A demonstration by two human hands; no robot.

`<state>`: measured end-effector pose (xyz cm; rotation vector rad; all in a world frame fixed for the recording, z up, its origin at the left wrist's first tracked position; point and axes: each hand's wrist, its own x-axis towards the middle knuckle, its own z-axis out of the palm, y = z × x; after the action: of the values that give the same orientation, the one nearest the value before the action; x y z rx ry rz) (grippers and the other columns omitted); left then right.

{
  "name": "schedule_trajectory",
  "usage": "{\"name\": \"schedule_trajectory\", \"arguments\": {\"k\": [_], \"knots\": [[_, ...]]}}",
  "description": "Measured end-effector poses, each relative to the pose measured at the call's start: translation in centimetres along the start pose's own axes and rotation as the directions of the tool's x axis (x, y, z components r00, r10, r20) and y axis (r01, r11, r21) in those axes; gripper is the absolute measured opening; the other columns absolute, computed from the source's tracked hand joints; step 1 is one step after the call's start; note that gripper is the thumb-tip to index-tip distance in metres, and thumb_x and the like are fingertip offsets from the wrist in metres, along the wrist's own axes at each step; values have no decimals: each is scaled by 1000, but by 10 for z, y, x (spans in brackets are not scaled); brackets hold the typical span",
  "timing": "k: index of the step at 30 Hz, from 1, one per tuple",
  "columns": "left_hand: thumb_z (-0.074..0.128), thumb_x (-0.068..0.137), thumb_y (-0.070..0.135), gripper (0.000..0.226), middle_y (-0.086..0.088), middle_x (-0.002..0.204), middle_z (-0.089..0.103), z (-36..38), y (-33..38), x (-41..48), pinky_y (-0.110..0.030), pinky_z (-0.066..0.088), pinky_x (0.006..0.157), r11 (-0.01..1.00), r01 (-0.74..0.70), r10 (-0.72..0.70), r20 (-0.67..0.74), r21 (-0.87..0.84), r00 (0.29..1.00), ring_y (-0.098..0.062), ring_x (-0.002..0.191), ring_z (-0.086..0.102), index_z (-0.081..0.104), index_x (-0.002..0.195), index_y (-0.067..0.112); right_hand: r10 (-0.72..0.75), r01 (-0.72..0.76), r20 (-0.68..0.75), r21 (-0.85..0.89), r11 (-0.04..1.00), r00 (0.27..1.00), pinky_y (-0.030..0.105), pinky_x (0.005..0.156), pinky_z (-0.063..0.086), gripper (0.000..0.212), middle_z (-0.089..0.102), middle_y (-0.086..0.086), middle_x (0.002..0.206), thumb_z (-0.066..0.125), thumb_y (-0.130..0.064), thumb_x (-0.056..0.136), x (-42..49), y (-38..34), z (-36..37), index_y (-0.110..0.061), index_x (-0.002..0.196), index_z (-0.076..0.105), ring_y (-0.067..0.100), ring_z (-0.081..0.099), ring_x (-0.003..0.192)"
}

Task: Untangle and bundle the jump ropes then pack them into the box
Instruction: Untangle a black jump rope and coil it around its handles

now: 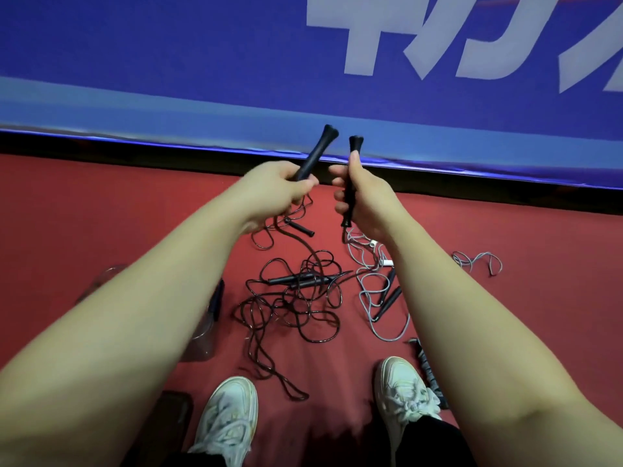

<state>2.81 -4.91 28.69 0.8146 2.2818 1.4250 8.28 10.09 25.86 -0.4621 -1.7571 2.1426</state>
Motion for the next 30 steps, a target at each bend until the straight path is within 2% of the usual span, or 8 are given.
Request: {"name": "schedule_trajectory", "arguments": {"k": [5, 8, 12, 14, 17, 21, 25, 30], "knots": [[54, 95, 16, 13, 3, 64, 50, 18, 3, 3, -17, 33, 50, 971, -184, 198, -82, 151, 977, -8, 55, 44, 60, 84, 20, -165, 178, 80, -206, 962, 983, 23, 62, 39, 25, 56, -4, 74, 47, -36, 97, -9, -11, 12, -16, 93, 61, 9, 47, 63], [53, 96, 18, 19, 8, 62, 49, 20, 5, 4, -9, 32, 47, 965, -205, 224, -105, 165, 969, 6, 46, 47, 57, 78, 13, -227, 231, 51, -344, 910, 972, 30, 73, 41, 29, 57, 7, 91, 43, -40, 98, -8, -19, 19, -18, 85, 57, 16, 51, 77], [51, 97, 25, 23, -1, 76, 66, 16, 6, 1, -29, 43, 67, 973, -199, 209, -84, 116, 974, -13, 67, 59, 64, 86, 10, -290, 276, 40, -462, 843, 956, 37, 68, 42, 38, 47, 13, 96, 40, -50, 90, -13, -27, 33, -18, 74, 50, 24, 47, 76], [50, 97, 26, 23, -8, 90, 70, 11, 5, 0, -37, 48, 76, 981, -187, 189, -51, 55, 981, -23, 77, 64, 66, 99, 9, -288, 290, 74, -449, 845, 955, 31, 68, 43, 39, 47, 11, 100, 39, -49, 92, -18, -30, 33, -15, 81, 53, 19, 48, 76], [47, 99, 23, 21, -4, 86, 64, 6, 5, -2, -35, 44, 74, 980, -196, 198, 52, -41, 979, -15, 69, 58, 63, 104, 10, -266, 296, 131, -371, 880, 955, 21, 64, 46, 26, 51, 6, 104, 38, -39, 100, -21, -30, 27, -18, 94, 53, 9, 53, 72], [51, 97, 21, 24, -15, 93, 59, 6, 2, -1, -35, 43, 76, 969, -159, 183, 116, -187, 976, -22, 82, 53, 61, 110, 4, -295, 330, 154, -338, 881, 943, 28, 76, 44, 19, 53, 3, 106, 40, -37, 99, -22, -30, 29, -30, 91, 55, 15, 54, 89], [51, 97, 12, 16, -5, 91, 71, 7, -1, 2, -28, 51, 84, 956, -159, 186, 94, -246, 978, -14, 85, 66, 64, 100, 20, -314, 352, 167, -563, 748, 935, 42, 99, 39, 16, 50, -5, 124, 42, -54, 88, -19, -39, 22, -46, 92, 55, 18, 47, 119], [51, 97, 12, 14, 5, 81, 71, 3, -4, 1, -17, 49, 71, 966, -156, 186, 131, -206, 974, -7, 78, 66, 61, 95, 21, -360, 377, 153, -591, 713, 920, 34, 112, 26, 43, 47, -14, 140, 37, -42, 99, -19, -62, 2, -40, 141, 33, 8, 38, 132]]}}
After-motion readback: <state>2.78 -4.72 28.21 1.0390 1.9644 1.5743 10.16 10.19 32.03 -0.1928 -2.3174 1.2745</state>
